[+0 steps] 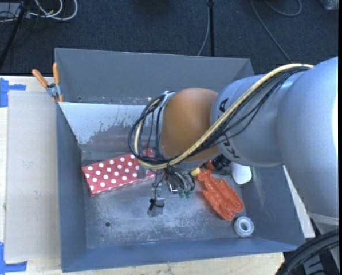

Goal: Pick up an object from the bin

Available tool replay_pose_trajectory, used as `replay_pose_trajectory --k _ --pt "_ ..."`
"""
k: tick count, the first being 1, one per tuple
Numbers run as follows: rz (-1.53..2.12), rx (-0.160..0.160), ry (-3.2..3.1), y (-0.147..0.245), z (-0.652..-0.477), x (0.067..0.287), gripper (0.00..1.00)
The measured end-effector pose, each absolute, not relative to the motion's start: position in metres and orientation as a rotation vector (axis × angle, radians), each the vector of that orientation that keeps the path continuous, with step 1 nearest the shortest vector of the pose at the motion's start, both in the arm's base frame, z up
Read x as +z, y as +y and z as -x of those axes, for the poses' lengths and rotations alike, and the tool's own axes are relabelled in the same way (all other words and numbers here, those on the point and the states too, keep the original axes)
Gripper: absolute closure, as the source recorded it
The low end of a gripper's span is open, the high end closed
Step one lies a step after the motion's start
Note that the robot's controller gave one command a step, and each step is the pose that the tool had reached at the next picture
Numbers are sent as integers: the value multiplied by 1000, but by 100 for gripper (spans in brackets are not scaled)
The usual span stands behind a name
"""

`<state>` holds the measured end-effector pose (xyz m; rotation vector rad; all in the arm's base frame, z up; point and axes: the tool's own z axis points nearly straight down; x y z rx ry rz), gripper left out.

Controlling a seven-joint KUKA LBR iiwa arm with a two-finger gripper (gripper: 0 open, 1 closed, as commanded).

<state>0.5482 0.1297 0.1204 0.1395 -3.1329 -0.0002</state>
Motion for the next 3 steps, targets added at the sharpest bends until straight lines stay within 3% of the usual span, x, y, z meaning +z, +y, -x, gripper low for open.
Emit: replay_pose_trajectory --k 1,2,3 --pt "-450 -4 -3108 182 -566 83 0" --pt "-430 -4 -3111 179 -608 72 100" --pt "-430 -4 -3111 179 -608 72 100"
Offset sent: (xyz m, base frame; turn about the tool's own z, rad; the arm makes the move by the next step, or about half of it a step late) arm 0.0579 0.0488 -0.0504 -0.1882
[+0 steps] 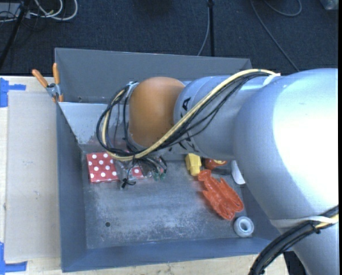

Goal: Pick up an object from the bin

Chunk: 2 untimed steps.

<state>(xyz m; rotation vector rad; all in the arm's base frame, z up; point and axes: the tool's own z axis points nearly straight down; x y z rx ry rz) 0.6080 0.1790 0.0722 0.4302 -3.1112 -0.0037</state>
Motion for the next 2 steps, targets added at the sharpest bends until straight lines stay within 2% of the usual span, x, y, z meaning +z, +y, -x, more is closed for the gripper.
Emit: replay_pose_trajectory --k 2 --pt "-429 -3 -3106 179 -606 83 100"
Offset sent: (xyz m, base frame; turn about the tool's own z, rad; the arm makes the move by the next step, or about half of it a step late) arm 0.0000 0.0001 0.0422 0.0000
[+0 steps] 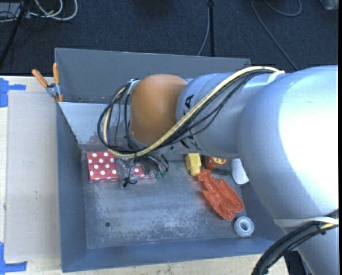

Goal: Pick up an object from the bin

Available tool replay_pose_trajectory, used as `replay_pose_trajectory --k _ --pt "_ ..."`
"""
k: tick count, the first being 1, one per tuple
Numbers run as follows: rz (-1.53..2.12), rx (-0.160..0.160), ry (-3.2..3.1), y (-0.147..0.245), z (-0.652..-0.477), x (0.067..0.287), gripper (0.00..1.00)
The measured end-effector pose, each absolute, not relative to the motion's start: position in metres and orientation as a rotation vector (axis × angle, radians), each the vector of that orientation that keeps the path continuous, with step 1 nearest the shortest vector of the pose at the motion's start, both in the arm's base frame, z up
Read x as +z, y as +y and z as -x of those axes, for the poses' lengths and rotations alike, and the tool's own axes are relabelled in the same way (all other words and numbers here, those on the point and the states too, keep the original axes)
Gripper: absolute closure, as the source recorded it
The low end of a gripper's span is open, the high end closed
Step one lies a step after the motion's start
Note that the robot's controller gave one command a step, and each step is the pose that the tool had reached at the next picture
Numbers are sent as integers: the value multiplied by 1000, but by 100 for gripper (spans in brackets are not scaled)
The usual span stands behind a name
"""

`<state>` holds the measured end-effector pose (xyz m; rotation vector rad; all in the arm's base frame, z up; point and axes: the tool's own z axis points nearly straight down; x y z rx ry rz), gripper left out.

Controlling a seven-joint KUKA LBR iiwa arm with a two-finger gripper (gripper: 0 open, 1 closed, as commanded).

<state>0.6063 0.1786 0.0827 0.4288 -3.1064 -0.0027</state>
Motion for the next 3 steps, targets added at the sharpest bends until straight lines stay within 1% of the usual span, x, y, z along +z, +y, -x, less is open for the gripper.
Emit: replay_pose_trajectory --k 2,3 --pt "-429 -2 -3105 179 -606 106 100" --pt "-428 -1 -3100 178 -605 128 100"
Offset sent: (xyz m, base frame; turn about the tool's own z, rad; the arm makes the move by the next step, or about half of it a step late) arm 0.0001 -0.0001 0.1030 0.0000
